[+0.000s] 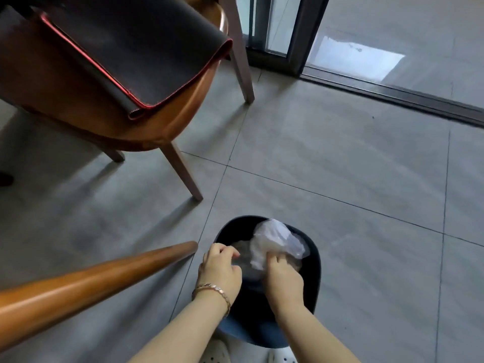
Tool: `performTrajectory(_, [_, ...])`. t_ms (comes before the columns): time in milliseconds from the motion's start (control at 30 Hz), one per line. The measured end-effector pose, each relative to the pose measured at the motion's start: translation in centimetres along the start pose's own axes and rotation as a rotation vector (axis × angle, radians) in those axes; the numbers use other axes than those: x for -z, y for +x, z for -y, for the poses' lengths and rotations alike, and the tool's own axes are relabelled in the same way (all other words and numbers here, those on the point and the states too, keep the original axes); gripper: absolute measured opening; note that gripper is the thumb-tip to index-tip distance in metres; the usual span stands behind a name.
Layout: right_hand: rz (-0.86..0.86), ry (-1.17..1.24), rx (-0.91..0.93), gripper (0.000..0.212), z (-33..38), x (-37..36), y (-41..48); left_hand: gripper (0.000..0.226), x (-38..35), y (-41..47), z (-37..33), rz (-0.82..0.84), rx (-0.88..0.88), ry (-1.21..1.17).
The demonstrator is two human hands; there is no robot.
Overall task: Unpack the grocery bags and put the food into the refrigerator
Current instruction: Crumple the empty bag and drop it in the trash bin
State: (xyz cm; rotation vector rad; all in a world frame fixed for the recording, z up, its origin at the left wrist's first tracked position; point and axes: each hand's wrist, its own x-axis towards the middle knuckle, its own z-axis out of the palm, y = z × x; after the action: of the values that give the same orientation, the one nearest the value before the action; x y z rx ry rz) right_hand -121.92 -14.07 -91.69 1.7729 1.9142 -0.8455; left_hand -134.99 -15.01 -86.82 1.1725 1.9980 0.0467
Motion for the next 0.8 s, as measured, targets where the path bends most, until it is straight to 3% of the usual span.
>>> performTrajectory(133, [0.353, -0.08, -0.022, 0.044, -0.3, -2.2, 1.7, 0.027, -0.5, 1.2, 0.5, 0.04, -0.005, -0.031])
performTrajectory(200, [0.536, 0.002, -0.058, 0.063, -0.3, -2.2, 1.6, 0.027, -0.2, 1.4, 0.3, 0.088, 0.004, -0.019])
performTrajectory(267, [0.594, 0.039, -0.055, 0.074, 0.1, -0.8, 1.1, 0.025, 0.7, 1.1, -0.2, 0.146, 0.024, 0.022])
performTrajectory(400, [0.508, 0.038, 0.018, 0.039, 1.2, 5.2, -1.0, 0.022, 4.2, -1.0, -2.6, 0.219, 0.054, 0.094])
performTrajectory(567, [0.468, -0.061, 0.093, 0.031, 3.6, 16.8, -5.7, 0.017, 12.0, -6.3, -8.4, 0.312, 0.067, 0.229])
performTrajectory(633, [0.426, -0.152, 0.129, 0.018, 4.8, 22.3, -8.6, 0.018, 15.9, -9.4, -11.1, 0.309, 0.063, 0.263])
performTrajectory(800, [0.215, -0.075, 0.271, 0.037, 8.4, 35.5, -18.4, 0.021, 26.6, -18.5, -16.6, 0.15, 0.064, 0.192])
